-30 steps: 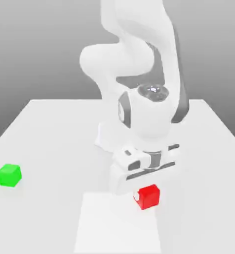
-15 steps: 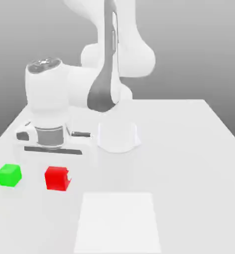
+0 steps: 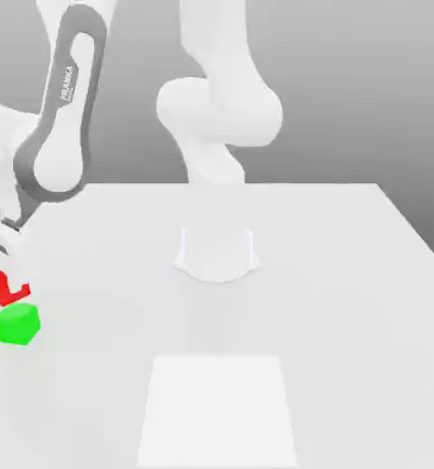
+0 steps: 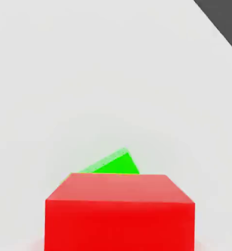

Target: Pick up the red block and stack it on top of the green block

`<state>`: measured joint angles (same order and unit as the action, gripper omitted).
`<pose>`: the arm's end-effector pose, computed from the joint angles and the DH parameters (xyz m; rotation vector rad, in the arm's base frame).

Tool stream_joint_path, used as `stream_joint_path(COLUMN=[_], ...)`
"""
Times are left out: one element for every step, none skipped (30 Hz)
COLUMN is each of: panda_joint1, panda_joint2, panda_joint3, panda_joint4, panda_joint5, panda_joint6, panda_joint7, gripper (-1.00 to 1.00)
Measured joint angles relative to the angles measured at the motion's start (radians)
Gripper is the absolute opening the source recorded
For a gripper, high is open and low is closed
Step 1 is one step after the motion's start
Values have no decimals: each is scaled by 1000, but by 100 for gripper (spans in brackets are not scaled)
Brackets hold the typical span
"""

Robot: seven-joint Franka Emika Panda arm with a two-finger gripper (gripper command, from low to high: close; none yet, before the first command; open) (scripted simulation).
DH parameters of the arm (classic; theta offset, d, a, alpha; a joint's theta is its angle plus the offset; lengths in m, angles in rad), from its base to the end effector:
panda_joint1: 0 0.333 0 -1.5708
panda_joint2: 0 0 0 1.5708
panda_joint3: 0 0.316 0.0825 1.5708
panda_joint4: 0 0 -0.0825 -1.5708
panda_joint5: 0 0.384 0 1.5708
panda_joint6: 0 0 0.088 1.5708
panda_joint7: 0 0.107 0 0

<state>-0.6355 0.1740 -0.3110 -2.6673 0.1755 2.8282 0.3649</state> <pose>0.2307 -0.3459 0.1832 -2.3255 2.1109 0.0003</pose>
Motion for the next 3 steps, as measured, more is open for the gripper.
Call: stream_joint_path(panda_joint1=[0,0,0], panda_joint2=[0,0,0], panda_joint3=[0,0,0], panda_joint4=[0,0,0], panda_joint5=[0,0,0], panda_joint6=[0,0,0], panda_joint7=[0,0,0], gripper=[100,100,100])
